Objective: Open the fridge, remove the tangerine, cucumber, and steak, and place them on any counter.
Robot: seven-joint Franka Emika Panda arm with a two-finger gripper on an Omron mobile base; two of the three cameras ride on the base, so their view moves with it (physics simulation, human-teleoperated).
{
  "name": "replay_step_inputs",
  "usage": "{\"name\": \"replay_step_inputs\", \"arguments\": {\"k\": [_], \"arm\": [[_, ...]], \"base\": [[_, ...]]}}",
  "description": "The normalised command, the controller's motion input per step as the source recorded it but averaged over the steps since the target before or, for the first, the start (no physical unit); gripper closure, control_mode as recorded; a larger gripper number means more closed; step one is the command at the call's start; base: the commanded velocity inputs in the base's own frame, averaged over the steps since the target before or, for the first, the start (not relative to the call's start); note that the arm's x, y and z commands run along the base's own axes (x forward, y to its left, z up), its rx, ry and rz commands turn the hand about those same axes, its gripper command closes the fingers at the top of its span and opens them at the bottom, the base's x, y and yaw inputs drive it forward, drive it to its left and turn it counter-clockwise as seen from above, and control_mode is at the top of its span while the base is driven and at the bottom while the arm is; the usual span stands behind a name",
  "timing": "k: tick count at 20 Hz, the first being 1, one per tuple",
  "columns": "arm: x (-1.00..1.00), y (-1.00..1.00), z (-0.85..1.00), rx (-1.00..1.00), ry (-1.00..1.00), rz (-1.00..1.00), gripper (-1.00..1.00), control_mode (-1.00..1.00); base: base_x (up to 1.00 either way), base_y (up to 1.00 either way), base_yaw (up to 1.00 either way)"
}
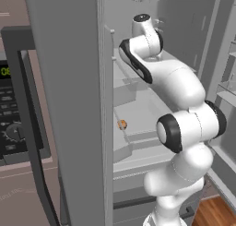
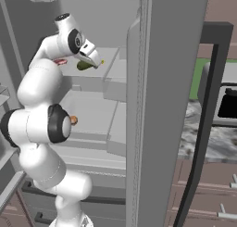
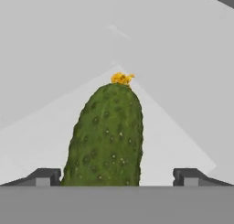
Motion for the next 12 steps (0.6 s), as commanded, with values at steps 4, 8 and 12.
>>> {"name": "replay_step_inputs", "arguments": {"k": [4, 8, 12], "arm": [[0.00, -0.03, -0.47, 0.00, 0.07, -0.03, 1.00, -1.00], [0.00, 0.00, -0.39, 0.10, 0.02, 0.01, 1.00, -1.00], [-0.50, 0.00, -0.05, 0.16, -0.08, 0.15, 1.00, -1.00]], "base": [[0.00, 0.00, 0.00], [0.00, 0.00, 0.00], [0.00, 0.00, 0.00]]}}
